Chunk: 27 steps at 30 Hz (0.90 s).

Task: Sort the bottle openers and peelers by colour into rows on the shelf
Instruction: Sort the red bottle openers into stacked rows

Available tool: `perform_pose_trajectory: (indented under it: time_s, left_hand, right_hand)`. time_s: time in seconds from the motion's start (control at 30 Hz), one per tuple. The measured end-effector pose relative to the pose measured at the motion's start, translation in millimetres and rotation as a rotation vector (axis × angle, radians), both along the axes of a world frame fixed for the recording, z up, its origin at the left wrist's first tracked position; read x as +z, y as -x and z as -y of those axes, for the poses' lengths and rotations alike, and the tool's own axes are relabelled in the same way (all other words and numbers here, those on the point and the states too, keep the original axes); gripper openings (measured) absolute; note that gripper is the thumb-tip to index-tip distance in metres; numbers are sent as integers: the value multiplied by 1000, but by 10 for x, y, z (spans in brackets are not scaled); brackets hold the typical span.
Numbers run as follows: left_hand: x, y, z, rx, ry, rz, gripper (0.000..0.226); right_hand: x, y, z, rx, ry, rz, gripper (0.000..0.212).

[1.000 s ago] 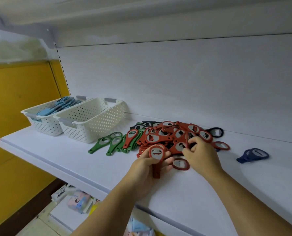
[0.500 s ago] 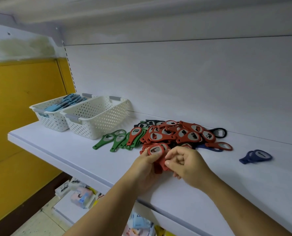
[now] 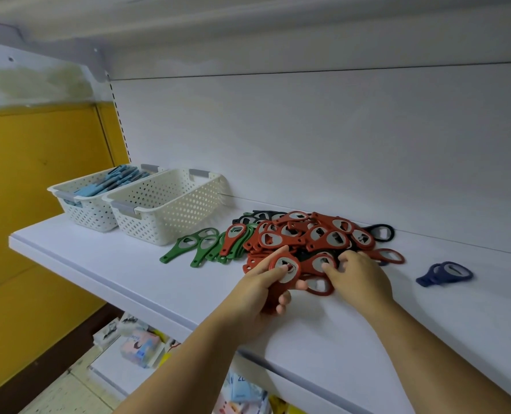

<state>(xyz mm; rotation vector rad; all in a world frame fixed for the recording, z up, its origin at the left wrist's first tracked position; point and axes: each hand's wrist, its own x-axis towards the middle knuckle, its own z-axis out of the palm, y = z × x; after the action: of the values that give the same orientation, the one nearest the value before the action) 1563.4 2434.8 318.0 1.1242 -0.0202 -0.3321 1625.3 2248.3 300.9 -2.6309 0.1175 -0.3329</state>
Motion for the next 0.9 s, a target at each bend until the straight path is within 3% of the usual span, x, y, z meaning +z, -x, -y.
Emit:
perform_pose_trajectory:
  time_s: [0.2,0.3,0.43,0.53,0.63,0.73,0.83,0.9]
  left_hand:
    - [-4,-49,-43,-82,93,-78,39]
    - [-9,-52,-45,-120,141,-137,38]
    - [16,-63,-43,-131,238,-228,39]
    - [23,-71,-28,-145,214,-239,46]
    - [29,-59,-28,-174,182,-189,51]
    - [24,-41,-35,-178,147,-151,36]
    - [-4,-39,-50,-169,136,-119,35]
    - [-9,-41,-52,-145,141,-118,32]
  right_hand:
    - [64,-24,70,13,-174,-66,23]
    - [101,-59,103,-3,-342,-6,17]
    - [199,-48,174,-47,-936,149,16]
    - [295,41,114,86,-1235,91,3]
    - [297,161,-40,318,-1070,-43,6]
    - [259,256,-167,440,-902,-110,13]
    - [239,245,-156,347,-719,18,6]
    - [222,206,-55,233,-397,83,4]
